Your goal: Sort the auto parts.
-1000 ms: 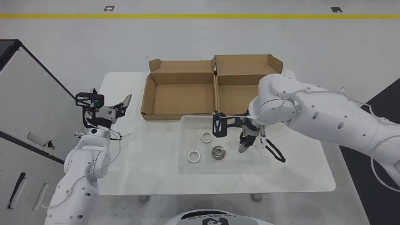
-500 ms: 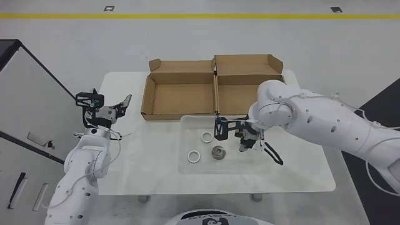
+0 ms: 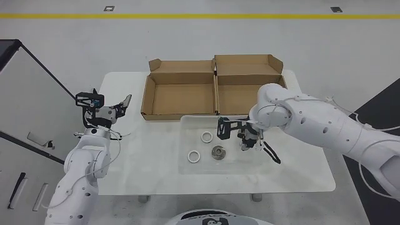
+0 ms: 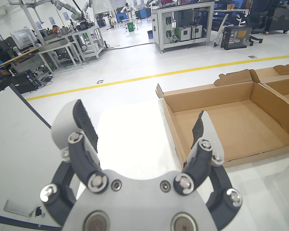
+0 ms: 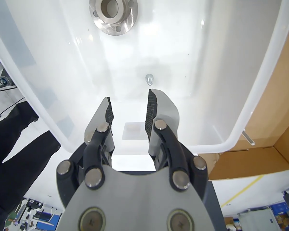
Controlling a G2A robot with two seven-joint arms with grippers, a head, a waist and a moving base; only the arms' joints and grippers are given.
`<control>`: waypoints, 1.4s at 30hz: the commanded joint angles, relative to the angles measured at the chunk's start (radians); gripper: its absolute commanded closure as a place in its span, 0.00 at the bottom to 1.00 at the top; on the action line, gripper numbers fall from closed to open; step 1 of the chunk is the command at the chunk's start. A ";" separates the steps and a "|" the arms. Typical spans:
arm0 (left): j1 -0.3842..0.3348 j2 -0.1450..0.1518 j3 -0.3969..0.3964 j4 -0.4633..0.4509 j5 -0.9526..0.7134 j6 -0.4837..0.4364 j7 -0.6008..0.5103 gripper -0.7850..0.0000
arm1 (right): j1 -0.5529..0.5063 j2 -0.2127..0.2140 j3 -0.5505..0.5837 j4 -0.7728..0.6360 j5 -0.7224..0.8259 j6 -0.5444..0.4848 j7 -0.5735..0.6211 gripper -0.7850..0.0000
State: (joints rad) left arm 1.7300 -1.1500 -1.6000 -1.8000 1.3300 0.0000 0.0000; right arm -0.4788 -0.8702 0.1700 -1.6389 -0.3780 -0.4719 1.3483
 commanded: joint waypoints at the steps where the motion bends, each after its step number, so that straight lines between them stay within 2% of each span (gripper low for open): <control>1: 0.000 0.000 0.000 0.000 0.000 0.000 0.000 0.00 | -0.002 -0.005 0.000 0.009 -0.003 -0.002 -0.002 0.58; 24: 0.000 0.000 0.000 0.000 0.000 0.000 0.000 0.00 | -0.036 -0.072 0.000 0.117 -0.047 -0.029 -0.029 0.62; 42: 0.000 0.000 0.000 0.000 0.000 0.000 0.000 0.00 | -0.052 -0.078 0.000 0.157 -0.052 -0.045 -0.045 0.69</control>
State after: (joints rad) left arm 1.7300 -1.1500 -1.6000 -1.8000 1.3300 0.0000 0.0000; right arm -0.5312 -0.9479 0.1700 -1.4823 -0.4305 -0.5161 1.3040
